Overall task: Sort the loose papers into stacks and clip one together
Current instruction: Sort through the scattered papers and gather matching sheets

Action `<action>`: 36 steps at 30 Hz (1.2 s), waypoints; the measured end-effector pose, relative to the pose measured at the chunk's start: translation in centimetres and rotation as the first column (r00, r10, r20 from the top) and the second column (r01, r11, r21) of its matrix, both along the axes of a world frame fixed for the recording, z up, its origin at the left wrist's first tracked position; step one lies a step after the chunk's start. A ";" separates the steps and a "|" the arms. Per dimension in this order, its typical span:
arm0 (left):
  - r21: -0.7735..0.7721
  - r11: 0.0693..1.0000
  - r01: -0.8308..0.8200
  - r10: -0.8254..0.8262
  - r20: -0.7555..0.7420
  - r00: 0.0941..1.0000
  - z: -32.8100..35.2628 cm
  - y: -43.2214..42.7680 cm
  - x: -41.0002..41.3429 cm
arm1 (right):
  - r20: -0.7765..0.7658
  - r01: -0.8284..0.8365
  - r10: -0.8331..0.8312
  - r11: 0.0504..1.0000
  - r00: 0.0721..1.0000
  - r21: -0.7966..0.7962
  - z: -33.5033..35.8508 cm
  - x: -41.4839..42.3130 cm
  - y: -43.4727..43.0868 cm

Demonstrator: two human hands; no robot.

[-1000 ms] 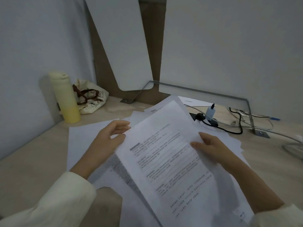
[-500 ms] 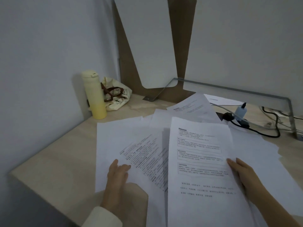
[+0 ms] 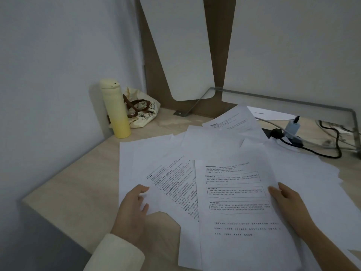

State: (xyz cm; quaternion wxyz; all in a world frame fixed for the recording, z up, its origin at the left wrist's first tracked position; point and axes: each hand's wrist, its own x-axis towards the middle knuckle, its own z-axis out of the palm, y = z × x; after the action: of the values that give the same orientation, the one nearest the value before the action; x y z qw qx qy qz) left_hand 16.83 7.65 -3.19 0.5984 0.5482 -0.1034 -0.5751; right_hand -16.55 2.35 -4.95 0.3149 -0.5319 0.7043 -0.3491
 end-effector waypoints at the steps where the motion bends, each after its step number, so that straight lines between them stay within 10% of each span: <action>1: 0.007 1.000 0.007 -0.007 -0.004 1.000 -0.1 0.2 0.1 | 0.000 0.002 -0.002 1.000 1.000 -0.006 -0.1 -0.1 -0.1; 11: 0.080 0.996 0.045 -0.039 -0.073 0.997 -0.4 -1.9 1.0 | -0.168 -0.063 0.061 0.998 0.984 -0.010 -0.6 0.0 -0.2; 21: -0.012 0.943 0.333 -0.314 0.307 0.898 -1.2 -3.3 -4.7 | -0.149 -0.033 0.030 0.999 0.988 -0.016 -0.7 0.0 -0.2; 36: 0.011 0.733 0.680 -0.624 0.409 0.666 0.1 -1.9 0.5 | 0.407 -0.063 0.038 0.997 0.912 0.049 2.8 0.7 0.5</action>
State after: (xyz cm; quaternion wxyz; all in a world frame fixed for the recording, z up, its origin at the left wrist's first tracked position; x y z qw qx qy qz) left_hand 17.32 5.76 -3.06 0.3571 0.5322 -0.4493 -0.6224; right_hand -15.86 2.85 -2.13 0.4792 -0.4561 0.6199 -0.4220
